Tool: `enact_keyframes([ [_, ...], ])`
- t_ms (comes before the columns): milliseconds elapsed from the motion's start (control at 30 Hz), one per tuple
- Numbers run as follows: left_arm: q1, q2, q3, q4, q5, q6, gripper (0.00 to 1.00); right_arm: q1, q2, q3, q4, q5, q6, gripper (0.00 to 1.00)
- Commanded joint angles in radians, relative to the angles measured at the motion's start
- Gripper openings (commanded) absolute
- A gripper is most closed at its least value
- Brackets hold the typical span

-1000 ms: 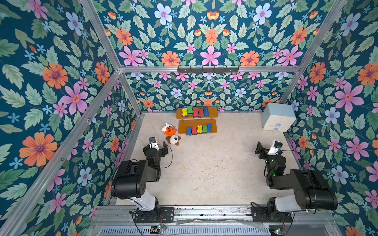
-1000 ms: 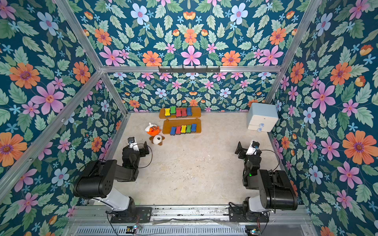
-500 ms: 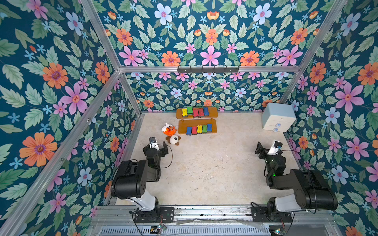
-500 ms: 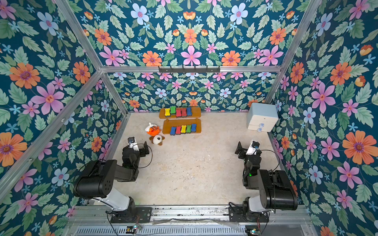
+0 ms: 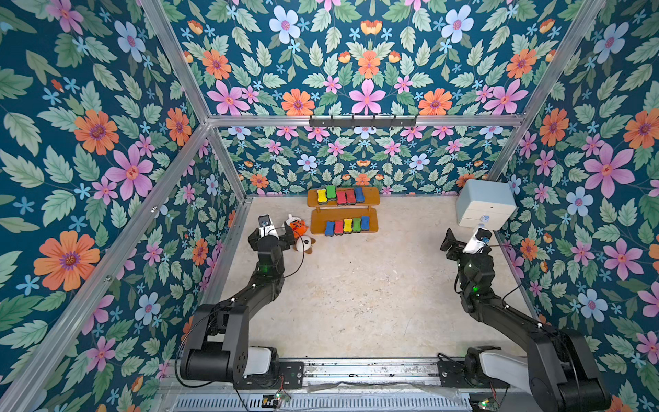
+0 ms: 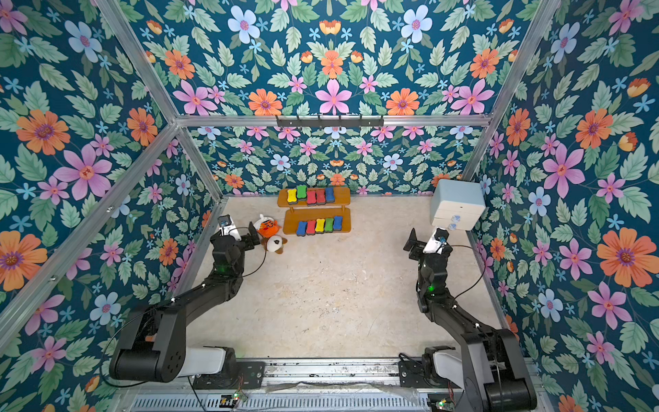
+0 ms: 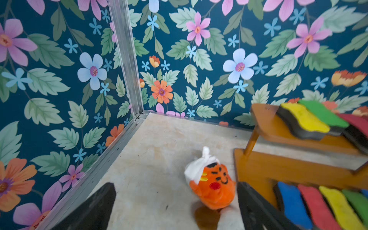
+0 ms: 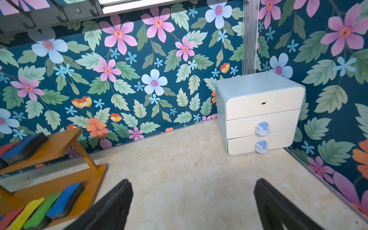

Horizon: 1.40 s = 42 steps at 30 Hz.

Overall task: Remove the whiteboard erasers from the shelf
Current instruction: Move the shelf to the center of the board.

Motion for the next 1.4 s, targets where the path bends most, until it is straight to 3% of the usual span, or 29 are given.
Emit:
enact_keyframes([
  [0, -0.002, 0.034, 0.158, -0.326, 0.039, -0.142, 0.99, 0.066, 0.01, 0.099, -0.295, -0.091, 0.097, 0.99],
  [200, 0.003, 0.24, 0.422, -0.441, 0.348, -0.214, 0.99, 0.141, 0.249, 0.41, -0.458, -0.328, 0.126, 0.99],
  [300, 0.017, 0.331, 0.518, -0.441, 0.49, -0.221, 0.92, 0.142, 0.377, 0.564, -0.489, -0.455, 0.162, 0.98],
  [500, 0.067, 0.454, 0.652, -0.392, 0.679, -0.268, 0.87, 0.135, 0.636, 0.875, -0.542, -0.665, 0.23, 0.93],
  [700, 0.145, 0.642, 0.873, -0.425, 0.937, -0.347, 0.63, 0.102, 0.863, 1.16, -0.557, -0.82, 0.381, 0.86],
  [833, 0.145, 0.71, 0.945, -0.41, 1.029, -0.39, 0.64, 0.078, 0.961, 1.268, -0.509, -0.874, 0.48, 0.84],
  [1000, 0.146, 0.764, 0.995, -0.451, 1.056, -0.399, 0.64, 0.073, 1.07, 1.403, -0.562, -0.878, 0.526, 0.81],
  [1367, 0.145, 0.833, 1.022, -0.468, 1.091, -0.443, 0.57, 0.072, 1.194, 1.495, -0.545, -0.913, 0.617, 0.73],
])
